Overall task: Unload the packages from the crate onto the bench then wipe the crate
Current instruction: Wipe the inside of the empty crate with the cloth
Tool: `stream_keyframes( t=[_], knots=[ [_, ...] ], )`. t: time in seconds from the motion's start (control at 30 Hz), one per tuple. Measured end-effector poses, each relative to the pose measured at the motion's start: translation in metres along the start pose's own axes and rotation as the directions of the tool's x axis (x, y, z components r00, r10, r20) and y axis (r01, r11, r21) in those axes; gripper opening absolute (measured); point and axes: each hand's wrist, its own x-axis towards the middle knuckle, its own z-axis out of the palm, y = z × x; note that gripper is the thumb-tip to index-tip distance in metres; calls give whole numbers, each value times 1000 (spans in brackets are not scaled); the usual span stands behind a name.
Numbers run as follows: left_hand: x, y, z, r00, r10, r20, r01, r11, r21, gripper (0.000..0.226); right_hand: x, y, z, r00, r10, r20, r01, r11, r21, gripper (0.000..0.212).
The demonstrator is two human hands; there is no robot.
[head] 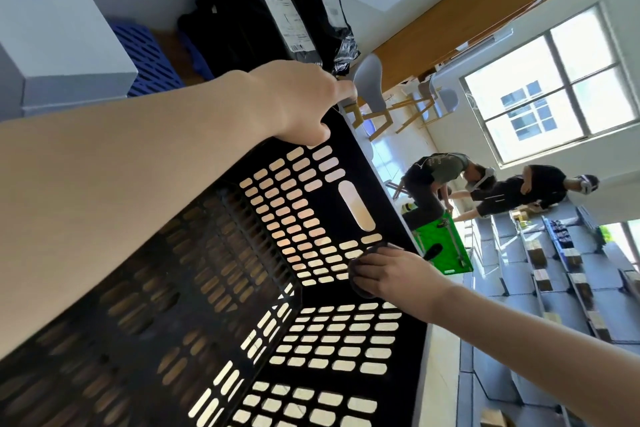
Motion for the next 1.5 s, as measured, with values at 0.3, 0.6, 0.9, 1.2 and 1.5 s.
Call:
stream_keyframes(
  t=[0.3, 0.6, 0.9, 1.2, 1.5],
  knots=[
    [7, -2, 4, 1000, 2, 5, -2, 1000, -23, 62, 89, -38, 86, 977, -123, 173, 128, 992, -17, 13],
    [5, -3, 6, 999, -41, -5, 39, 984, -176, 55, 98, -48, 71, 996, -92, -3, 92, 992, -89, 15],
    [4, -1, 3, 997, -81, -5, 75, 947, -314, 51, 80, 26, -65, 861, 226, -455, -315, 940, -130, 43],
    [4, 0, 1, 997, -76, 9, 76, 964, -254, 57, 82, -24, 8, 979, 122, -165, -140, 985, -102, 38],
    [5, -2, 1, 996, -84, -14, 76, 951, -301, 58, 85, 9, -61, 871, 353, -341, -381, 924, -16, 59]
  ],
)
